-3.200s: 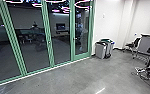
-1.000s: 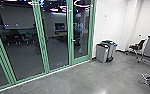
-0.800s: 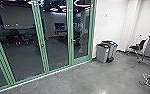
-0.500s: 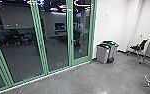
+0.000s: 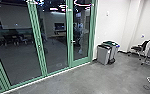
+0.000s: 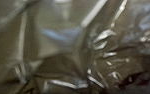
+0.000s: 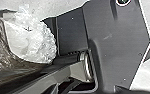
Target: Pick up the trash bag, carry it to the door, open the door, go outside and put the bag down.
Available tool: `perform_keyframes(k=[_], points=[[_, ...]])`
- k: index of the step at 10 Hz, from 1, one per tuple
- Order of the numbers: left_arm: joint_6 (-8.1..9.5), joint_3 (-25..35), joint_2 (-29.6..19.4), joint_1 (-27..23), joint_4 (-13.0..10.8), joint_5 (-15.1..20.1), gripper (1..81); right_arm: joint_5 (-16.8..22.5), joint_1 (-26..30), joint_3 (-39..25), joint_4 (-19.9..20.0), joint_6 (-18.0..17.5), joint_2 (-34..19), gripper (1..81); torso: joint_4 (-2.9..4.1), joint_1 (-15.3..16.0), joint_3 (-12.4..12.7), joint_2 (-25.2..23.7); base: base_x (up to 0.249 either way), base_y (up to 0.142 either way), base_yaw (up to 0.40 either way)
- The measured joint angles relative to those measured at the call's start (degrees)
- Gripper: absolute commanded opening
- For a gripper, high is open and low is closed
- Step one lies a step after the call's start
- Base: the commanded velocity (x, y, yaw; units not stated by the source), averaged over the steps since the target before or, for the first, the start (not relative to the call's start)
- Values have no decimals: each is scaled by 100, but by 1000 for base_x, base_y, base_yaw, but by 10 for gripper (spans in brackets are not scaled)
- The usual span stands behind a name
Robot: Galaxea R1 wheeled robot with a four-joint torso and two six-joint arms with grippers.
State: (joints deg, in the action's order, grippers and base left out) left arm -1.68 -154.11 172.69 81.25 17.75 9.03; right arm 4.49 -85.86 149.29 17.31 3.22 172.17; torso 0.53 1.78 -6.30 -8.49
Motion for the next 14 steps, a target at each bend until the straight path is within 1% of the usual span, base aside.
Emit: perform_keyframes(k=[10,14], points=[[1,-5,2,-13,0,-5,10,-11,0,0,0,0,-15,811,0,2,0,0,173,-65,0],[0,4,13,-11,0,2,10,-9,-6,16,0,0,-15,811,0,0,0,-2,173,0,0]])
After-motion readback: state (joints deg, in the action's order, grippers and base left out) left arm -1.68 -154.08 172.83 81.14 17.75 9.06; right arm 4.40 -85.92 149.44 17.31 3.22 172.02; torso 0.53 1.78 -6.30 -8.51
